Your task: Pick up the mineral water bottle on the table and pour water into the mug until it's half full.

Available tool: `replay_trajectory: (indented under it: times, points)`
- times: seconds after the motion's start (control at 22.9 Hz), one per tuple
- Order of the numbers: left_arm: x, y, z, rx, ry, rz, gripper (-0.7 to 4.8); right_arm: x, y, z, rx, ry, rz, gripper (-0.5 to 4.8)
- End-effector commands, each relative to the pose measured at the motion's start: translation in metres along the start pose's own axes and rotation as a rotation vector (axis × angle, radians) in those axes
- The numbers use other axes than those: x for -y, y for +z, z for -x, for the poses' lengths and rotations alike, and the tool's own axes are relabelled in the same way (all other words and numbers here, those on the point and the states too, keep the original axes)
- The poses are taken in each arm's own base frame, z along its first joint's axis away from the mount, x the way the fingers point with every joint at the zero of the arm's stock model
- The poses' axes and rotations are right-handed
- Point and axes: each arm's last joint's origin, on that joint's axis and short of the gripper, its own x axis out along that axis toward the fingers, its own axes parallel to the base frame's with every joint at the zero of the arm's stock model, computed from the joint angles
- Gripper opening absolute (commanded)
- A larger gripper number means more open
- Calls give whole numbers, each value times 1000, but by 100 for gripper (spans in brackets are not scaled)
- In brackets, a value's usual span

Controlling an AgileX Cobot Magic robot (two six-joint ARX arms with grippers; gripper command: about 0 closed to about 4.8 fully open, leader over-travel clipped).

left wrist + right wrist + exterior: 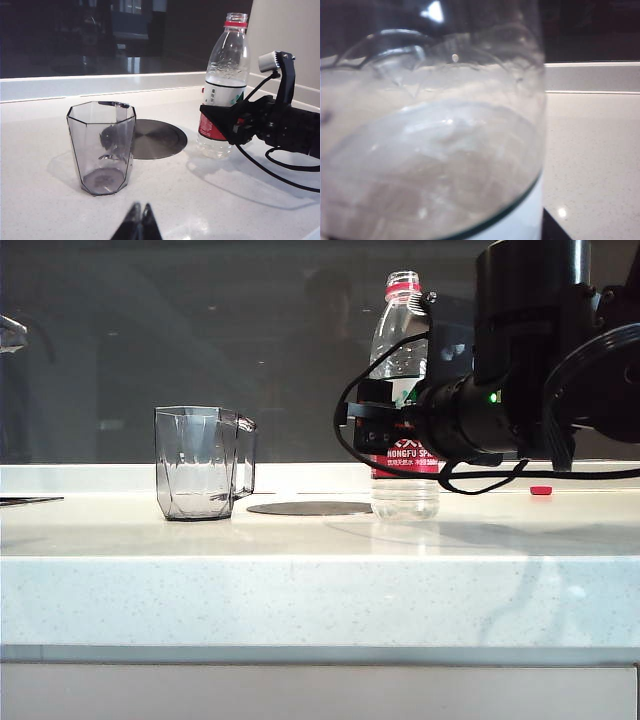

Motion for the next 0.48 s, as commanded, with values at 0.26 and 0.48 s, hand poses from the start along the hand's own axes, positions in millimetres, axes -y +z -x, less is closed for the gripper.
replay_trajectory:
  times: [0.26,0.48]
  points:
    - [0,3,0,20,-6,-3,-4,-1,5,0,30,6,-12,334]
    - [0,3,0,20,-6,-3,-4,-1,5,0,34,6,-14,321]
